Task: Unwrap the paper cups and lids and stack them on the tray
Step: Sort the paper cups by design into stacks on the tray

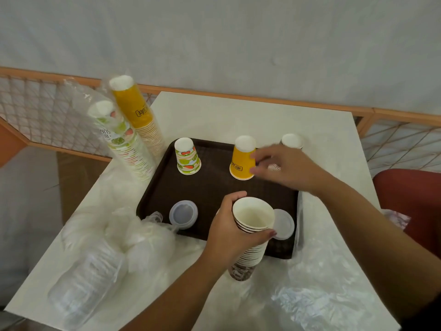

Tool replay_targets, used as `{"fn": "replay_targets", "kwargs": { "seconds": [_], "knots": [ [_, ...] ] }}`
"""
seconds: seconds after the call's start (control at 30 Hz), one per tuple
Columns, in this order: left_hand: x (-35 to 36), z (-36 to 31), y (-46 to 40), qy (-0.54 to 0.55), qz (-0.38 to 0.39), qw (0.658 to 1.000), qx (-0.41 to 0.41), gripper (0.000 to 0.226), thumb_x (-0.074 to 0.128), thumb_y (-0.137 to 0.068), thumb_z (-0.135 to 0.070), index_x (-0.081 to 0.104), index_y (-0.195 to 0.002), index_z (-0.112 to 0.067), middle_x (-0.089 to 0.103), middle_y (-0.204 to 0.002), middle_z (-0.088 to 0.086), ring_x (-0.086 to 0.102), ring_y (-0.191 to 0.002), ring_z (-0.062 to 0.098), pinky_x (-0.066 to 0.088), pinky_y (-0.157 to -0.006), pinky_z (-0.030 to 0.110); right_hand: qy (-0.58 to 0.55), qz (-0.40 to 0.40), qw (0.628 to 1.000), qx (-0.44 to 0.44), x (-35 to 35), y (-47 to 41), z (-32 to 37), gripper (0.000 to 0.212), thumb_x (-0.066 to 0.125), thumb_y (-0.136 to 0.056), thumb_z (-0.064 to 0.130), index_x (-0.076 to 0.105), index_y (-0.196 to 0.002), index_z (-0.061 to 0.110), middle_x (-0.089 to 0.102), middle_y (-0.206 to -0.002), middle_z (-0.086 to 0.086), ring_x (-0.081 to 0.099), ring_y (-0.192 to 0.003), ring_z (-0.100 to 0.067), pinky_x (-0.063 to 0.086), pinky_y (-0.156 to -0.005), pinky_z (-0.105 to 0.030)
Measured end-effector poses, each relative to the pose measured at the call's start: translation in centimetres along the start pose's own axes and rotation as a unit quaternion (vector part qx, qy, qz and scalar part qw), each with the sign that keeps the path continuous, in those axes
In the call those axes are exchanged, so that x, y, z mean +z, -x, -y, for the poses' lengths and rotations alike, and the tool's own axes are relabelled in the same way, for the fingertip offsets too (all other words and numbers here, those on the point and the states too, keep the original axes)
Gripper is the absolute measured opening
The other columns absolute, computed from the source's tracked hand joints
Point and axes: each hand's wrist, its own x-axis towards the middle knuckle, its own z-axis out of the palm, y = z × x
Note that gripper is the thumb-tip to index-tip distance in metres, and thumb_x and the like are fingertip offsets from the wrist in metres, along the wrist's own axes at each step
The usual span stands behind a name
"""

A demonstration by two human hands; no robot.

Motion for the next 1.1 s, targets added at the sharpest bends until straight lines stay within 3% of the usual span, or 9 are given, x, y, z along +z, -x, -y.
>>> {"fn": "replay_targets", "kwargs": {
  "seconds": [0.07,0.17,0.33,0.53,0.6,0.73,0.9,1.0,1.1],
  "knots": [
    [0.0,0.0,0.1,0.005,-0.008,1.0,0.003,0.072,0.092,-0.051,-0.026,0.048,-0.107,-0.037,0.062,-0.107,-0.012,0.059,-0.101,0.005,0.05,-0.085,0.024,0.083,0.157,0.984,-0.017,0.2,2.1,2.5,0.055,0.063,-0.079,0.054,0.055,-0.125,0.027,0.055,-0.116,0.013,0.057,-0.109,-0.008,0.045,-0.091,-0.023],
    [0.3,0.0,0.1,-0.01,0.002,1.0,0.006,0.07,0.092,-0.051,-0.026,0.044,-0.099,-0.038,0.061,-0.104,-0.011,0.06,-0.099,0.008,0.052,-0.082,0.023,0.181,0.233,0.955,-0.027,1.3,4.2,4.1,0.067,0.063,-0.076,0.062,0.046,-0.132,0.03,0.053,-0.122,0.008,0.051,-0.11,-0.011,0.046,-0.095,-0.032],
    [0.7,0.1,0.3,-0.009,0.013,1.0,-0.008,0.073,0.091,-0.053,-0.027,0.04,-0.103,-0.039,0.06,-0.109,-0.01,0.058,-0.101,0.008,0.051,-0.083,0.022,0.207,0.204,0.957,-0.003,2.2,5.1,4.7,0.076,0.064,-0.077,0.061,0.037,-0.14,0.029,0.048,-0.134,0.006,0.046,-0.12,-0.013,0.042,-0.101,-0.03],
    [0.3,-0.2,0.8,0.03,0.003,1.0,0.0,0.063,0.09,-0.058,-0.02,0.048,-0.104,-0.028,0.065,-0.103,-0.008,0.062,-0.096,0.004,0.05,-0.072,0.014,0.143,0.123,0.981,-0.045,0.5,5.9,4.6,0.067,0.067,-0.079,0.048,0.04,-0.137,0.032,0.048,-0.127,0.009,0.047,-0.114,-0.009,0.042,-0.095,-0.024],
    [0.2,-0.2,1.0,0.036,0.01,0.999,-0.006,0.063,0.089,-0.058,-0.02,0.048,-0.104,-0.028,0.063,-0.105,-0.007,0.062,-0.097,0.006,0.049,-0.07,0.012,0.125,0.133,0.981,-0.06,-1.0,6.0,4.2,0.065,0.07,-0.078,0.045,0.041,-0.136,0.034,0.048,-0.123,0.013,0.047,-0.11,-0.005,0.04,-0.091,-0.019],
    [0.4,-0.5,1.2,0.036,0.017,0.999,-0.011,0.064,0.089,-0.059,-0.021,0.045,-0.104,-0.032,0.061,-0.106,-0.009,0.06,-0.098,0.006,0.049,-0.068,0.011,0.081,0.194,0.977,-0.029,-3.5,6.1,2.5,0.062,0.075,-0.076,0.032,0.043,-0.129,0.035,0.049,-0.125,0.012,0.051,-0.113,-0.009,0.051,-0.083,-0.016],
    [0.0,-0.4,0.8,0.043,-0.01,0.999,-0.031,0.061,0.088,-0.06,-0.021,0.046,-0.1,-0.036,0.06,-0.101,-0.013,0.059,-0.092,0.003,0.047,-0.066,0.01,0.156,0.21,0.965,-0.015,-2.6,5.2,-0.1,0.078,0.083,-0.067,0.029,0.038,-0.132,0.029,0.048,-0.122,0.011,0.046,-0.112,-0.008,0.042,-0.095,-0.023],
    [0.1,-0.4,0.7,0.038,-0.009,0.999,-0.035,0.062,0.088,-0.059,-0.021,0.044,-0.1,-0.037,0.058,-0.101,-0.014,0.057,-0.091,0.0,0.047,-0.065,0.009,0.055,0.132,0.99,0.004,-1.1,3.8,-1.3,0.076,0.084,-0.066,0.03,0.04,-0.128,0.027,0.05,-0.114,0.012,0.049,-0.103,-0.006,0.041,-0.087,-0.017],
    [0.1,-0.4,0.5,0.029,-0.007,0.999,-0.036,0.065,0.088,-0.059,-0.023,0.043,-0.104,-0.037,0.056,-0.104,-0.014,0.057,-0.095,0.005,0.048,-0.066,0.009,-0.143,-0.065,0.987,0.043,-1.0,1.0,-3.3,0.069,0.082,-0.07,0.023,0.041,-0.125,0.025,0.054,-0.119,0.006,0.053,-0.105,-0.008,0.046,-0.09,-0.025]
  ]
}}
